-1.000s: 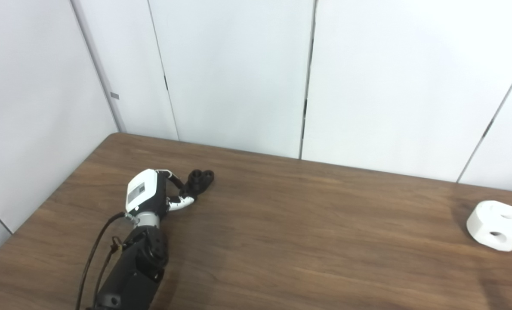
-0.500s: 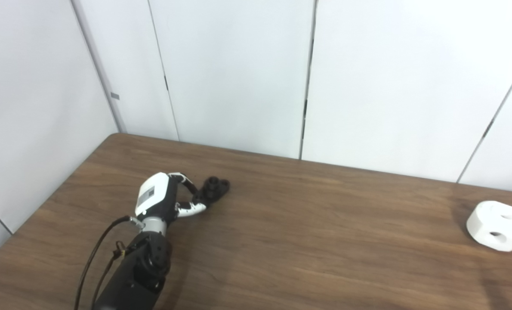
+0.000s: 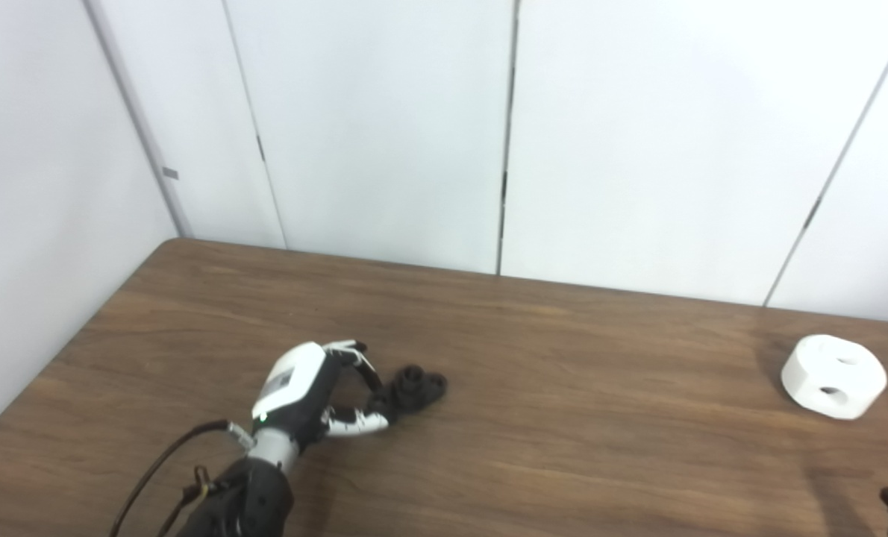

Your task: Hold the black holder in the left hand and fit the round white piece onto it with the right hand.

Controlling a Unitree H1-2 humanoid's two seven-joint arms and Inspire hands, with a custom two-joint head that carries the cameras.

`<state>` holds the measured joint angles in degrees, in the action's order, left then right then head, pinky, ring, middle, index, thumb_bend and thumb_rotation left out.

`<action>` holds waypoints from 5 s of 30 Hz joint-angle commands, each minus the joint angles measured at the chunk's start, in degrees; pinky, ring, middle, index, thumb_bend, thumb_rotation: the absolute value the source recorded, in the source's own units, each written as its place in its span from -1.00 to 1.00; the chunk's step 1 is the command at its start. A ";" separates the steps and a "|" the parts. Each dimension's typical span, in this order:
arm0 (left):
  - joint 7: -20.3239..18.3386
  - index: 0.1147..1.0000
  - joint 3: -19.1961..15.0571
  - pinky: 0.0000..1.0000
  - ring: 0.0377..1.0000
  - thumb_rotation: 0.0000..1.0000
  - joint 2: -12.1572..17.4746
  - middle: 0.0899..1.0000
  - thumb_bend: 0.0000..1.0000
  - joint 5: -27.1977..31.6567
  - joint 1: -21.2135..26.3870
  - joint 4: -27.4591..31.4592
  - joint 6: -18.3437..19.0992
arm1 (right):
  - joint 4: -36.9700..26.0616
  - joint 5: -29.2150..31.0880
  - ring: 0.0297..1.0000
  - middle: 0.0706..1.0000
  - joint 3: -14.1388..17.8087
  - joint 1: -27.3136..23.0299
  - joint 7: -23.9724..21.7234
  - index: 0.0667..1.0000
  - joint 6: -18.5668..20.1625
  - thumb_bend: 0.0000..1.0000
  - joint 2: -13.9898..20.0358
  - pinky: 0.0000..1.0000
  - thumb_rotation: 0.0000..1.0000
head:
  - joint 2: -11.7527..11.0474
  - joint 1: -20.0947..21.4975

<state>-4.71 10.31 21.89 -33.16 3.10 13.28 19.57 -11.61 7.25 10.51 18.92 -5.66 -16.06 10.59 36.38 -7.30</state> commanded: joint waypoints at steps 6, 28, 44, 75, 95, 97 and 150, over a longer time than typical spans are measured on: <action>-5.82 -0.15 4.33 0.65 0.84 -0.90 -0.64 0.71 0.01 1.71 -3.51 6.45 -2.61 | -0.02 -1.40 0.91 0.79 -1.14 0.52 1.04 0.92 -0.22 0.22 -1.98 1.00 1.00 | 2.65 2.18; -16.26 -0.15 13.19 0.65 0.86 -0.89 -2.46 0.74 0.01 6.15 -6.86 11.11 -3.85 | -7.33 -3.06 0.90 0.76 -2.99 1.47 1.91 0.90 6.31 0.15 -2.88 1.00 0.95 | 9.65 8.26; -16.06 -0.15 14.79 0.76 0.80 -0.89 -0.65 0.65 0.01 -11.11 -7.55 10.09 -4.67 | -7.87 -2.32 0.90 0.76 -2.43 1.39 2.01 0.90 8.05 0.18 -2.47 1.00 0.95 | 9.88 7.12; -20.81 -0.15 9.83 0.71 0.73 -0.90 -4.42 0.60 0.03 -23.83 -10.86 15.28 -8.03 | -8.33 -0.29 0.88 0.74 -1.32 1.01 1.08 0.88 8.12 0.20 -1.01 1.00 0.91 | 8.45 7.18; -16.53 -0.15 8.44 0.69 0.72 -0.90 -4.82 0.58 0.03 -23.26 -12.53 11.65 -11.35 | -13.11 -16.91 0.85 0.80 -0.15 -13.75 1.36 0.84 23.46 0.33 8.79 0.85 -0.01 | 5.22 9.67; -16.25 -0.15 8.29 0.69 0.72 -0.90 -4.71 0.58 0.03 -23.29 -12.75 11.32 -11.63 | -12.43 -17.85 0.85 0.81 -0.22 -15.48 1.06 0.85 23.83 0.37 9.88 0.85 -0.10 | 4.80 10.44; -8.90 -0.15 5.49 0.70 0.71 -0.90 -1.50 0.56 0.03 -20.35 -14.70 3.78 -17.94 | 6.57 -48.48 1.00 1.00 -15.26 -49.79 -23.94 0.72 42.97 1.00 27.50 1.00 -0.30 | -4.11 22.04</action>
<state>-11.33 16.00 18.59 -50.82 -9.42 20.69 -1.02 -4.21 -40.05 -6.04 -27.82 -29.48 26.69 36.42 32.26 14.77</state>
